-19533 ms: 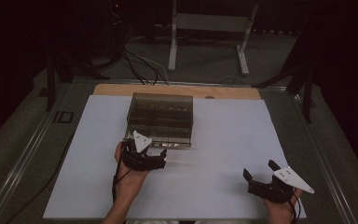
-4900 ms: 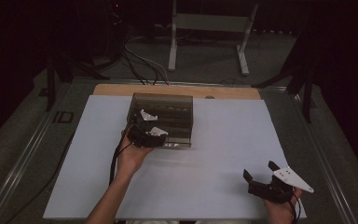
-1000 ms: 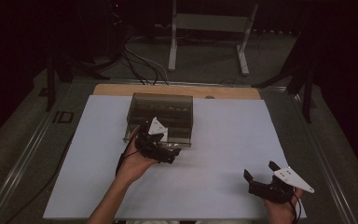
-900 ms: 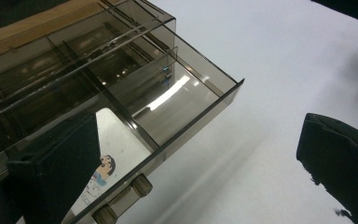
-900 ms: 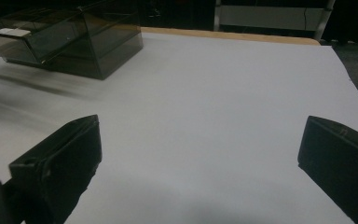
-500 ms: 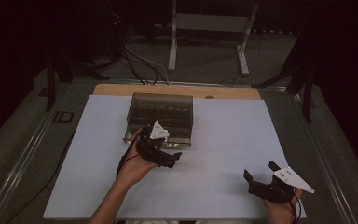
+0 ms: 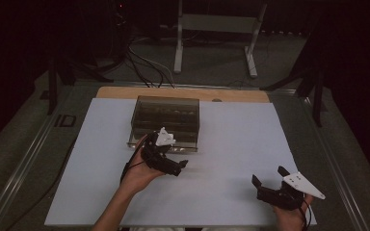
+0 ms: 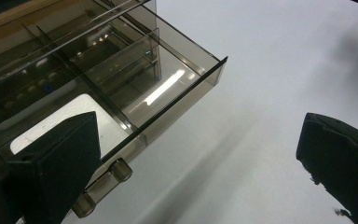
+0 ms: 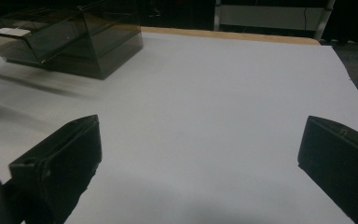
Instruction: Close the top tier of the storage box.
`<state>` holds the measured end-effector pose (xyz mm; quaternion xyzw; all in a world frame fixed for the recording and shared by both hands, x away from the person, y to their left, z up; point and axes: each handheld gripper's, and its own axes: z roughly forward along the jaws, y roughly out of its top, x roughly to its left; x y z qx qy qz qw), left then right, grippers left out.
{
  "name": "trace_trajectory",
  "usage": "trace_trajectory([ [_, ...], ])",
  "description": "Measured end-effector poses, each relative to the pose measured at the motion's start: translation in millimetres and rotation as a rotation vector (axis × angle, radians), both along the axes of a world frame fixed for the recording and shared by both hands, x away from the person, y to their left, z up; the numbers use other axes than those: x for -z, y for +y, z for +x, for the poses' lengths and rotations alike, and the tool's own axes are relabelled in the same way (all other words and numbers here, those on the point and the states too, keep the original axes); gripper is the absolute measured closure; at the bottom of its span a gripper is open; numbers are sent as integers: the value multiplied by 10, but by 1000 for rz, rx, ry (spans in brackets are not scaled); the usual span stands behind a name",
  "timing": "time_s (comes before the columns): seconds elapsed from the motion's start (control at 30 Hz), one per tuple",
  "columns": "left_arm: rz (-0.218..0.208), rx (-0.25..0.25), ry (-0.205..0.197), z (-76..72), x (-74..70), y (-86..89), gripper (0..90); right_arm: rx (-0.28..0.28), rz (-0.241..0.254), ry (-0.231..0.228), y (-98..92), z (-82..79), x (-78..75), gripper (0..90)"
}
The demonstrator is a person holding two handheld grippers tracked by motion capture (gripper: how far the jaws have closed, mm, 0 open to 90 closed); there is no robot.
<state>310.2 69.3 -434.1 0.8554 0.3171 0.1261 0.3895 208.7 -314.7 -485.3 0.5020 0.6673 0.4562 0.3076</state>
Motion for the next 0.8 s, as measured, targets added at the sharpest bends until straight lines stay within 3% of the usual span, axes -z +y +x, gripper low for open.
trace_trajectory([
  [0.17,-7,-2,-19,-25,-13,14,113,-1,0,2,4,0,2,0],
  [0.2,-7,1,-26,-30,-19,22,172,-1,0,2,5,0,2,0],
  [0.27,-22,12,-24,-32,-28,36,207,-1,0,2,6,1,2,0],
  [0.3,-37,23,-22,-35,-31,47,289,-1,-1,2,6,2,3,0],
  [0.47,-58,42,12,-5,-24,70,523,-2,-1,4,6,2,3,0],
  [0.6,-57,48,37,19,-3,89,660,-1,1,4,5,4,4,0],
  [0.8,-30,40,52,22,40,92,842,-2,-4,5,8,6,7,0],
])
